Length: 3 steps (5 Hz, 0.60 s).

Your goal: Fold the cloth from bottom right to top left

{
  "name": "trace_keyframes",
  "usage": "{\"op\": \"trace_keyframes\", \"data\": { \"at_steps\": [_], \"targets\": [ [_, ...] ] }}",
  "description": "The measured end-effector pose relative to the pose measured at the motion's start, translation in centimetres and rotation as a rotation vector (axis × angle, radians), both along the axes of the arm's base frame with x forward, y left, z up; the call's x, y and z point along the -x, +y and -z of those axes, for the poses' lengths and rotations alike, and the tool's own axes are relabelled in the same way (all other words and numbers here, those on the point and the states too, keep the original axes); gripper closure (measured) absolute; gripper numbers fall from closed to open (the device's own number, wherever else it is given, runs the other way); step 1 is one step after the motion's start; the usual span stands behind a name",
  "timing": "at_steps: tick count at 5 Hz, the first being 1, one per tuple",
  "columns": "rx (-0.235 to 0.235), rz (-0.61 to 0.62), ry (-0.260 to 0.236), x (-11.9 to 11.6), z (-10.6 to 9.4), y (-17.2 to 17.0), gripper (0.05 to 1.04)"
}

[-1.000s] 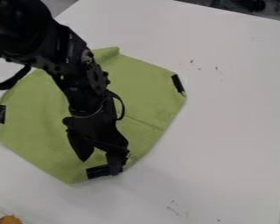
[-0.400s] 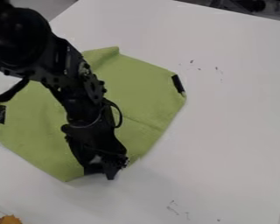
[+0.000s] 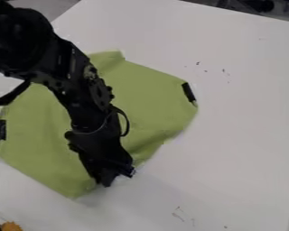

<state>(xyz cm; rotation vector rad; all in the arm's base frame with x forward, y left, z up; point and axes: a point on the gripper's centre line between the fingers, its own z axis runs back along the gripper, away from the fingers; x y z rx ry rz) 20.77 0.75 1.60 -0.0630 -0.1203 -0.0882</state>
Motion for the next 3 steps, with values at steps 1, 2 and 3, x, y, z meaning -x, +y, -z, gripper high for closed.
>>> {"op": "trace_keyframes", "data": {
  "at_steps": [1,2,3],
  "targets": [
    [-0.015,-0.015,-0.021,-2.0,-3.2,0.3,0.981],
    [0.035,-0.054,0.014,-4.3,-4.3,2.4,0.995],
    [0.12,-0.09,0.044,-6.4,-3.2,5.8,0.995]
  ]
}}
